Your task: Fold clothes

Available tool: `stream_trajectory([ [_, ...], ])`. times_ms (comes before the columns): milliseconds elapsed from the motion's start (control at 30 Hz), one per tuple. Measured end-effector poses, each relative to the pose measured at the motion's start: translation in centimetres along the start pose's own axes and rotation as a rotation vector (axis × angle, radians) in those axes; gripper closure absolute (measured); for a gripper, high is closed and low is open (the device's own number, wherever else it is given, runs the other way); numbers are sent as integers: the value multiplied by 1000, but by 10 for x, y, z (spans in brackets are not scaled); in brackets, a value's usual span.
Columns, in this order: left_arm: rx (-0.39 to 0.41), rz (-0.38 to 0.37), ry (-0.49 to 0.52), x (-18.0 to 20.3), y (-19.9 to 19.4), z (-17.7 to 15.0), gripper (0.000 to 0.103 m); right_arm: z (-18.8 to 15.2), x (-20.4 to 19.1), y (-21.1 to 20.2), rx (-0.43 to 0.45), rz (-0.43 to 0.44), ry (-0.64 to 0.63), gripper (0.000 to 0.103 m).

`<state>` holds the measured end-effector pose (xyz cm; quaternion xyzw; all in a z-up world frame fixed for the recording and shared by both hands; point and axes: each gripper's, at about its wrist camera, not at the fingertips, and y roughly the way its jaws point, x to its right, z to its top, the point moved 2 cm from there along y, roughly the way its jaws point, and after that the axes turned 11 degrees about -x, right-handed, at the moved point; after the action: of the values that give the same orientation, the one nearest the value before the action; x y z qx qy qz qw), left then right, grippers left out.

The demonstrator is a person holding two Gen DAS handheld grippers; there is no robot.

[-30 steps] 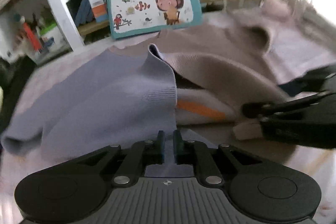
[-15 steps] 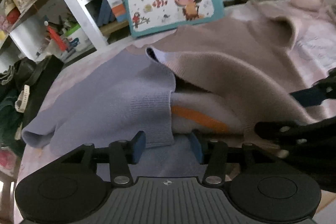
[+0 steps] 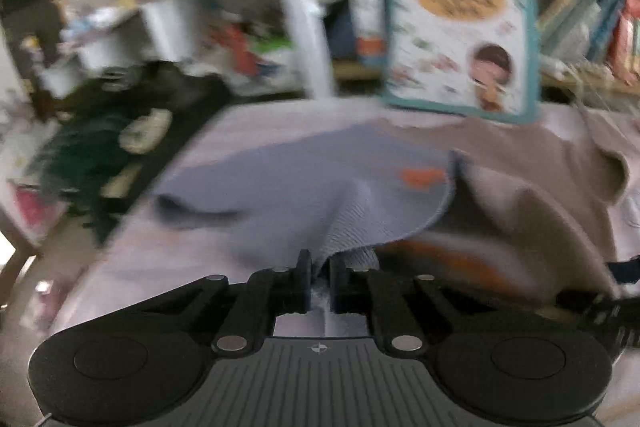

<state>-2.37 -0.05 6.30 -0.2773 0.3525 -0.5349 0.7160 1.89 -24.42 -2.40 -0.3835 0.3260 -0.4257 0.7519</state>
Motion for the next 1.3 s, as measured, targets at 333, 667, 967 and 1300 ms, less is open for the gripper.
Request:
stream_trajectory([
  [333,-177,149,-267,-110,-27,-71,94,-13,11,-16,-25,26,74,52],
  [667,-236,15,-74,-66,-10,-95,68,-26,-21,-46,76,-61,-142,51],
  [967,-273,-8,285,-23,21,-94,66,-37,-59,-62,120,-66,-294,49],
  [1300,-114,-38,578,-25,29,-104,57,-37,-120,-35,-9,-119,-182,47],
])
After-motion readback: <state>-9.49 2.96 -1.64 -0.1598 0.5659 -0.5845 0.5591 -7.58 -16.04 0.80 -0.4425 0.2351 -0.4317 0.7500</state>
